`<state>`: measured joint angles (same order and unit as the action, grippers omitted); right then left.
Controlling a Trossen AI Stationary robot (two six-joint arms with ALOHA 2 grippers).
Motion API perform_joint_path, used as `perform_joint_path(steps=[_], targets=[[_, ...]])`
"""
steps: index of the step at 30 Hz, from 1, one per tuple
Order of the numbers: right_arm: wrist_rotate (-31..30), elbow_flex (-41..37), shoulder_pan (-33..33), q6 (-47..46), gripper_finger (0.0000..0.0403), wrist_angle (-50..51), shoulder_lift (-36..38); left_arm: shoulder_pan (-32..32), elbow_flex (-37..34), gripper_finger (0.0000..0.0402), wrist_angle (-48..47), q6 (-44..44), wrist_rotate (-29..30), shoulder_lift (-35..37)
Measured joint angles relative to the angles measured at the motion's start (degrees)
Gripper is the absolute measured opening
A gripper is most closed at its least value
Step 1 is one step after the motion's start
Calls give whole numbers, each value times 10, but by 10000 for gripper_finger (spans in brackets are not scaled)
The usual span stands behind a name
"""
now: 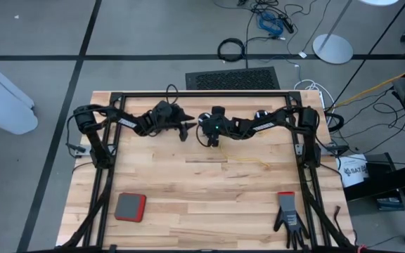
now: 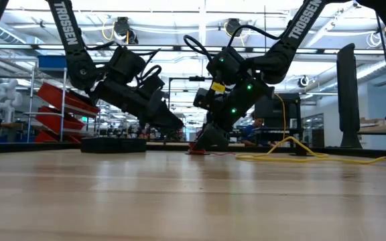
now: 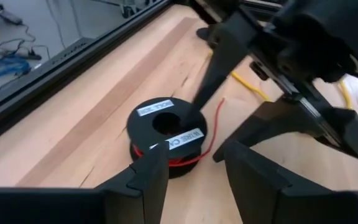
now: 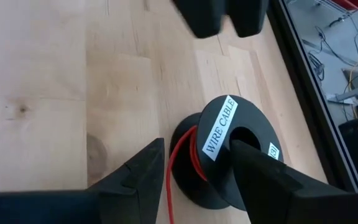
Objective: Coil cords
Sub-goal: Uncoil the red wire from the spool
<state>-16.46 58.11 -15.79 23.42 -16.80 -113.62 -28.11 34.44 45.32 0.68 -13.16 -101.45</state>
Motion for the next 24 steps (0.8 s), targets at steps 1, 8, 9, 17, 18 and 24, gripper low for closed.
perform_joint_path(steps=[1,8,9,17,18,24], targets=[[1,0,0,-2,171,0,0,1,0,162,0,7,-1,0],[-1,0,-9,-13,152,-1,0,8,0,162,0,16,-1,0],[-1,0,-11,-15,141,-2,0,8,0,162,0,16,-1,0],[-3,0,-10,-10,11,2,3,8,0,162,-2,16,-1,0],[-4,0,-8,-10,11,5,3,8,0,162,-4,16,-1,0],[-6,0,13,-9,0,42,12,8,0,162,-7,28,-17,0]])
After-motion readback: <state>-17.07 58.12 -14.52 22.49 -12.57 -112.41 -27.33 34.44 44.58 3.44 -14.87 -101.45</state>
